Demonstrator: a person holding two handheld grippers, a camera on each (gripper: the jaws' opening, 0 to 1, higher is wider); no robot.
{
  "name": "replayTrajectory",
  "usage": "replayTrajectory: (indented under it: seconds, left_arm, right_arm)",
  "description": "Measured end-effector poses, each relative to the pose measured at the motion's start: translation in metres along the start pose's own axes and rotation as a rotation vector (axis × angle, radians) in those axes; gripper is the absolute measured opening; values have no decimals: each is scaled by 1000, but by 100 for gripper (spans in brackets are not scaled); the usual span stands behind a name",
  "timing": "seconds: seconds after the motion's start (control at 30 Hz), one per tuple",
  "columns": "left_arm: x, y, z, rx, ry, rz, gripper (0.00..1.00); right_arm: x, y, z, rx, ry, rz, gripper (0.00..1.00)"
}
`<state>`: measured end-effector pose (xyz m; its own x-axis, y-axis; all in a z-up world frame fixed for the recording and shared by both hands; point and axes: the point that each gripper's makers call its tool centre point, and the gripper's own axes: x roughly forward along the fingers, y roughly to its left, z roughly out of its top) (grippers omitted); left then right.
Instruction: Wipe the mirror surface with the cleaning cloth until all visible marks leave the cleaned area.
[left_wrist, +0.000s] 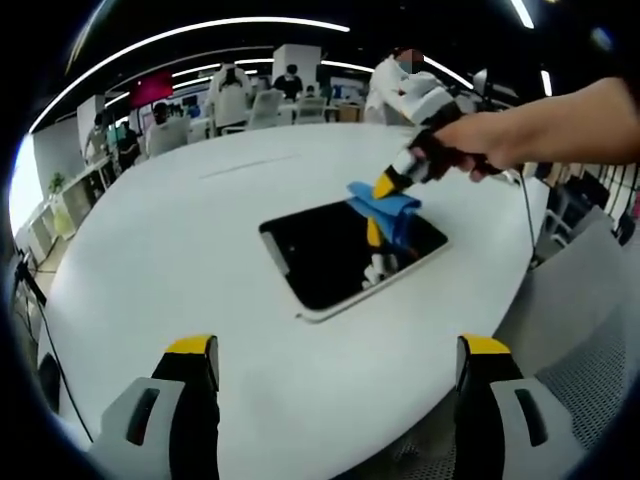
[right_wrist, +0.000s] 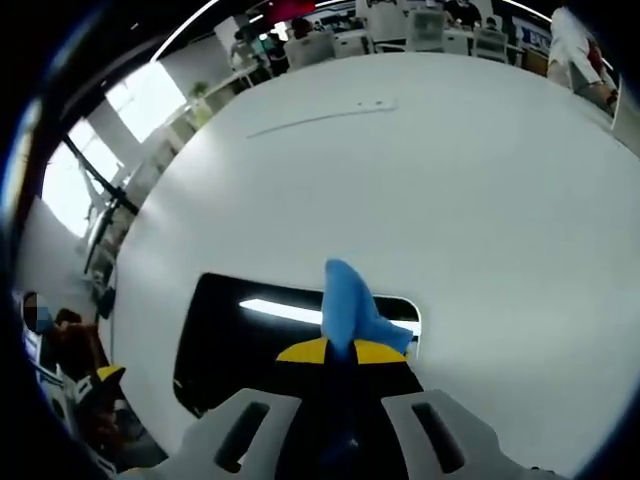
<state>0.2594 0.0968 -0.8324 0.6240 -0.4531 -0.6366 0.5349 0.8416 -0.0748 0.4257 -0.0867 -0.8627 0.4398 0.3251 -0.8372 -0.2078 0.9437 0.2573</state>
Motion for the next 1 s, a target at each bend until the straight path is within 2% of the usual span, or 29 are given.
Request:
replayTrajectory:
  seconds: [0.27, 0.5, 1.0]
  left_arm:
    - [-1, 0, 2, -14, -7, -3, 99]
    - [-1, -5, 4, 29, -11, -13, 99]
    - [0, -5, 3, 20, -3, -16, 99]
  right_arm:
    - [5, 7, 2, 13, 0, 6, 3]
    - [10, 21, 4, 15, 2, 17, 3]
    - [20, 39, 8, 9, 6, 40, 3]
